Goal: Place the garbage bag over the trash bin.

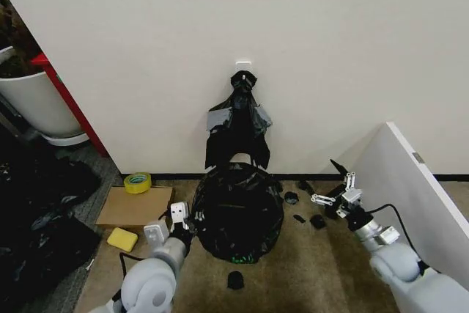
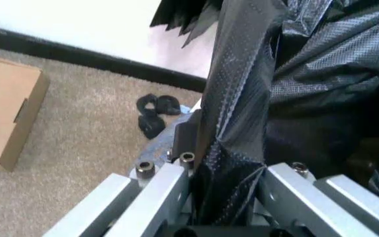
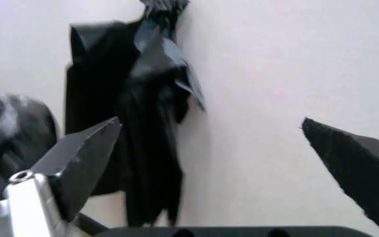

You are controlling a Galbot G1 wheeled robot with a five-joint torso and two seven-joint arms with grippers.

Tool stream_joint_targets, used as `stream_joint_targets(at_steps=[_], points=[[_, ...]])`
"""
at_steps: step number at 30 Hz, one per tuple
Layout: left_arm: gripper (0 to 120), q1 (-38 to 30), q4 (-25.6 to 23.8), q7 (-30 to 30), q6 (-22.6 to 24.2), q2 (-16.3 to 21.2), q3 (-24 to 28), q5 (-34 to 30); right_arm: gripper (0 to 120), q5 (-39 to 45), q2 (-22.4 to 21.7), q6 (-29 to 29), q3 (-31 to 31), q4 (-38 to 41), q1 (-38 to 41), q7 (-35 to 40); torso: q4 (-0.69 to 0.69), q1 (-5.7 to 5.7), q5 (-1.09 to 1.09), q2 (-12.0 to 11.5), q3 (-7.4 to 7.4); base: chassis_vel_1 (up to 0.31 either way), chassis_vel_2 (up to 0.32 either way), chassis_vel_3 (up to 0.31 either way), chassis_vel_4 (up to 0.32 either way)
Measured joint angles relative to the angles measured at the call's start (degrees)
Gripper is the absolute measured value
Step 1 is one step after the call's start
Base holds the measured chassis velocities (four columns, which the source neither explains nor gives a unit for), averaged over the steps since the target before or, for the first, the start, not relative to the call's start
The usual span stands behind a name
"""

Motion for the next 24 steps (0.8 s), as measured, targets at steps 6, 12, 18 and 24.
stream_joint_targets(at_steps=[6, 12, 18, 24], points=[[2, 4.3, -1.6, 1.8, -2.4, -2.1, 0.0, 6.6, 74, 5.8, -0.4, -17.0, -5.4, 15.3, -0.1, 12.9, 0.01, 0.00, 0.01, 0.0, 0.00, 0.000, 0.000, 0.000, 0.000], [2, 8.5, -2.5, 4.2, -5.2, -2.8, 0.7, 13.3, 53, 19.1, -0.2, -33.2, -12.2, 27.3, 3.2, 24.3, 0.03, 0.00, -0.01, 0.0, 0.00, 0.000, 0.000, 0.000, 0.000], [2, 9.5, -1.9, 4.7, -5.9, -3.7, 1.0, 15.5, 28, 24.7, 2.1, -38.4, -17.0, 31.4, 4.1, 26.8, 0.02, 0.00, 0.01, 0.0, 0.00, 0.000, 0.000, 0.000, 0.000], [2, 7.9, -0.4, 4.8, -5.9, -5.3, 1.6, 15.5, 7, 19.5, 2.7, -38.4, -21.0, 29.7, 4.9, 25.7, 0.01, 0.00, 0.01, 0.0, 0.01, 0.000, 0.000, 0.000, 0.000]])
